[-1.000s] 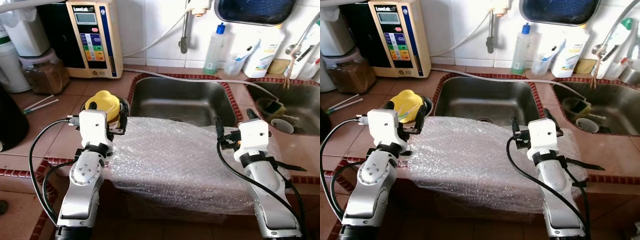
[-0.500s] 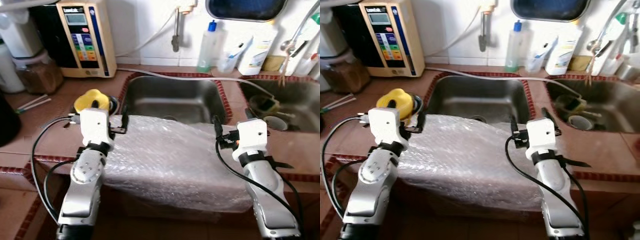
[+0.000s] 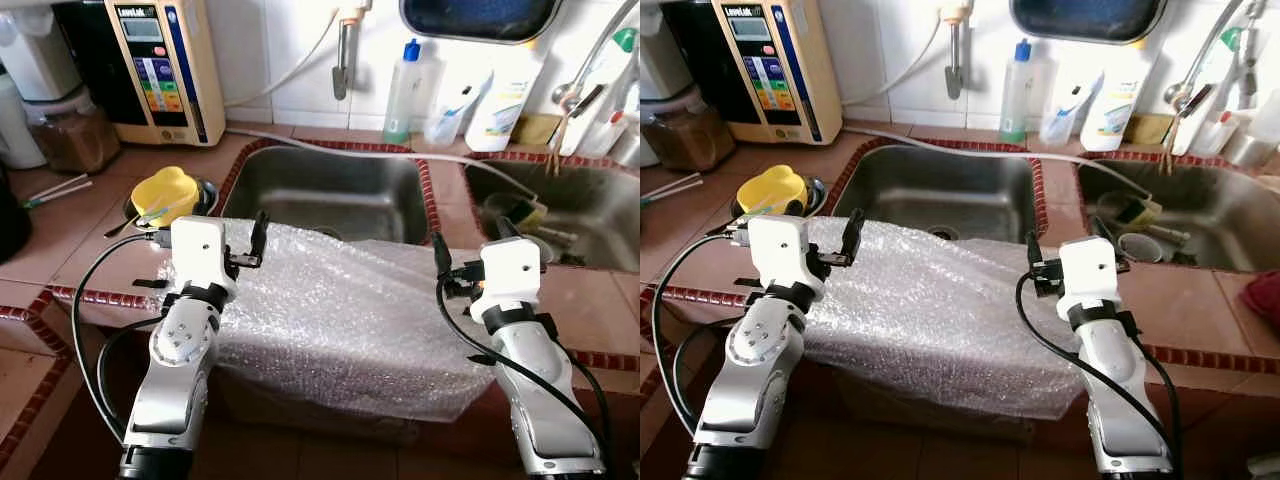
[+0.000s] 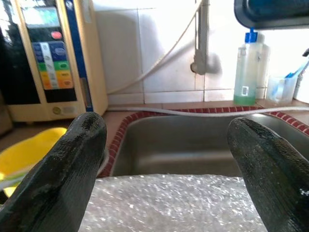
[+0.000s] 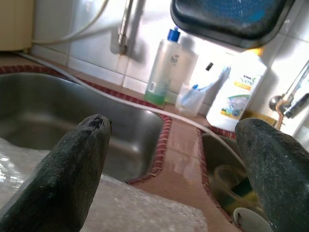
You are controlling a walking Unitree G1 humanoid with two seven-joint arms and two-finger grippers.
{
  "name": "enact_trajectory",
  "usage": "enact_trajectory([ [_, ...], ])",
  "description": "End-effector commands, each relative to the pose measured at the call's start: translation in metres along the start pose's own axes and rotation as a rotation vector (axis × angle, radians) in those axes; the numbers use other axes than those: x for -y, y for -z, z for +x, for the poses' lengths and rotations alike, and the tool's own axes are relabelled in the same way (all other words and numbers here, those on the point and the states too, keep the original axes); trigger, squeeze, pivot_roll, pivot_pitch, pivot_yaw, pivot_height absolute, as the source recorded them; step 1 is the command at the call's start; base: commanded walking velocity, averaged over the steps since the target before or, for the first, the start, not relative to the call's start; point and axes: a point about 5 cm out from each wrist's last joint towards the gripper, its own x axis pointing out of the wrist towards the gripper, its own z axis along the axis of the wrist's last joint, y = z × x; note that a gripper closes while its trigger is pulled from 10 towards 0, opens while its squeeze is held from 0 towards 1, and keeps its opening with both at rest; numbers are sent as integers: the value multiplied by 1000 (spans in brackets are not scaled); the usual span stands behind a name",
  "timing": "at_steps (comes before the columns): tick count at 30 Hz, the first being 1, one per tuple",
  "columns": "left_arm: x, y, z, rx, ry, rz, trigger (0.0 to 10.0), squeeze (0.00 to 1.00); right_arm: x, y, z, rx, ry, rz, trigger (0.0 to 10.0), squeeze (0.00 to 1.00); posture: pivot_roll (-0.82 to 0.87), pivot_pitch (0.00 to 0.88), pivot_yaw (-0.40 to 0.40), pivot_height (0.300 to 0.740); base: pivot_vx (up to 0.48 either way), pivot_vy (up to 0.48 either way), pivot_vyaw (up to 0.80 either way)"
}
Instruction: Kitchen organization
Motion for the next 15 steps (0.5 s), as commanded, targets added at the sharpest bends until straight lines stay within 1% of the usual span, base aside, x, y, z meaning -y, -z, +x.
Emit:
enact_trajectory([
  [1, -5, -3, 1, 6, -27, 11, 10000, 0, -2, -4, 3, 20, -9, 8, 10000, 0, 50, 0, 4, 740, 0, 0, 0],
  [5, -8, -2, 1, 5, -56, 23, 10000, 0, -3, -5, 3, 21, -12, 11, 10000, 0, 51, 0, 5, 740, 0, 0, 0],
  [8, -8, -2, 2, 6, -60, 32, 10000, 0, -6, -9, 3, 54, -34, 0, 10000, 0, 54, 0, 6, 740, 0, 0, 0],
  [14, -9, -3, 2, 9, -66, 37, 10000, 0, -7, -8, 5, 45, -32, 6, 10000, 0, 56, 0, 5, 740, 0, 0, 442],
  [15, -8, -3, 2, 9, -66, 37, 10000, 0, -7, -8, 5, 47, -34, 5, 10000, 0, 57, 0, 4, 740, 0, 0, 0],
])
